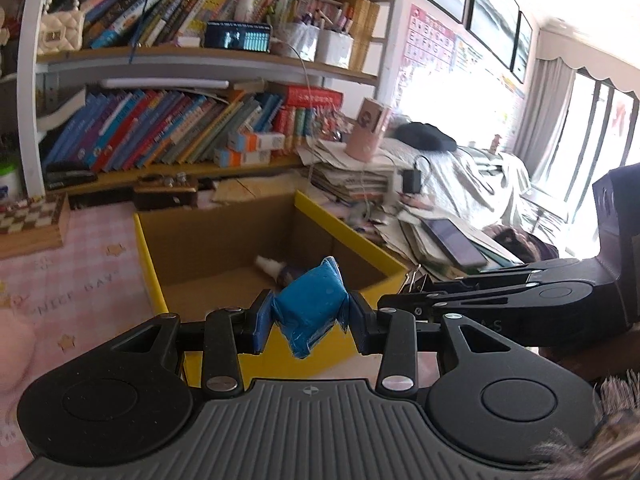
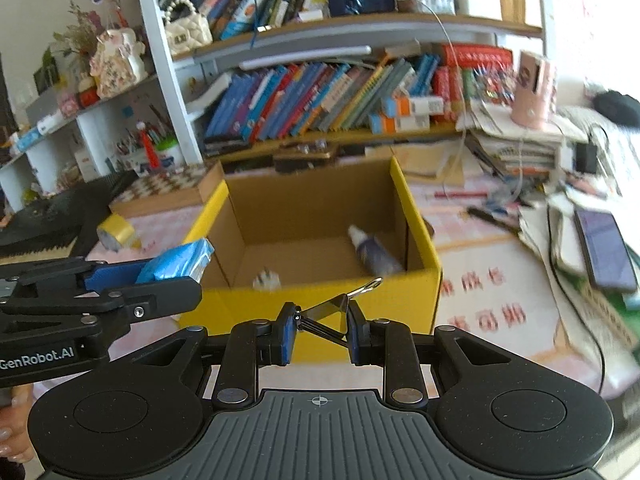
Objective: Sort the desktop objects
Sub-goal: 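Lower both tools into the box and open them, releasing blue object and clip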
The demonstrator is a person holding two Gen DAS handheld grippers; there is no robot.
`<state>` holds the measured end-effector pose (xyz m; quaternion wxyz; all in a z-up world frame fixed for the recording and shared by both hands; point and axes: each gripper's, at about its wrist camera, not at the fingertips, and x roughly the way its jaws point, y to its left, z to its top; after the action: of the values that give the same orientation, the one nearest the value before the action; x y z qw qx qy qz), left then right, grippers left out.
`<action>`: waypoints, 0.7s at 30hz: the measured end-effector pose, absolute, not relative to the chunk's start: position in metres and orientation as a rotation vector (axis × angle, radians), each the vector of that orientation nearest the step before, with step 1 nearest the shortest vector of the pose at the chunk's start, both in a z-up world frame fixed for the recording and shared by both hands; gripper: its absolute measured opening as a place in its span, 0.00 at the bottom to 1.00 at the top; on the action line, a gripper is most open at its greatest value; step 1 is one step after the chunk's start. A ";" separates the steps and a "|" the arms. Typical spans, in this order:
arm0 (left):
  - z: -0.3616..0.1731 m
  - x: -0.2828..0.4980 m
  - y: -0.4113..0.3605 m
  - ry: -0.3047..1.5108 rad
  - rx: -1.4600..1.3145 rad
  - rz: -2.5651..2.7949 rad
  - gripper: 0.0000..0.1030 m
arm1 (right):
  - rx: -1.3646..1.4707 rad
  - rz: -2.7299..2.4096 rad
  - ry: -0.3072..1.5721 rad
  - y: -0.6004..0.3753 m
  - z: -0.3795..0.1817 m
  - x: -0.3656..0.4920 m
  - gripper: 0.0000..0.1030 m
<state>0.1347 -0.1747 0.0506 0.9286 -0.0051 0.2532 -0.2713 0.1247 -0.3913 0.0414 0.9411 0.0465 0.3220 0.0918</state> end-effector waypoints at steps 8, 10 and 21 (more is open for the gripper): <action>0.055 0.176 -0.186 0.488 0.016 -0.481 0.35 | 0.049 0.249 0.616 -0.401 0.049 0.176 0.25; 0.050 0.188 -0.190 0.500 0.036 -0.459 0.35 | 0.031 0.258 0.611 -0.401 0.049 0.188 0.25; 0.008 0.238 -0.215 0.654 0.143 -0.453 0.35 | 0.004 0.339 0.692 -0.385 0.033 0.267 0.25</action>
<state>0.2385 -0.2150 0.0083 0.9194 0.0698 0.3184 -0.2203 0.2668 -0.3849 0.0329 0.9266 0.0020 0.3377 0.1651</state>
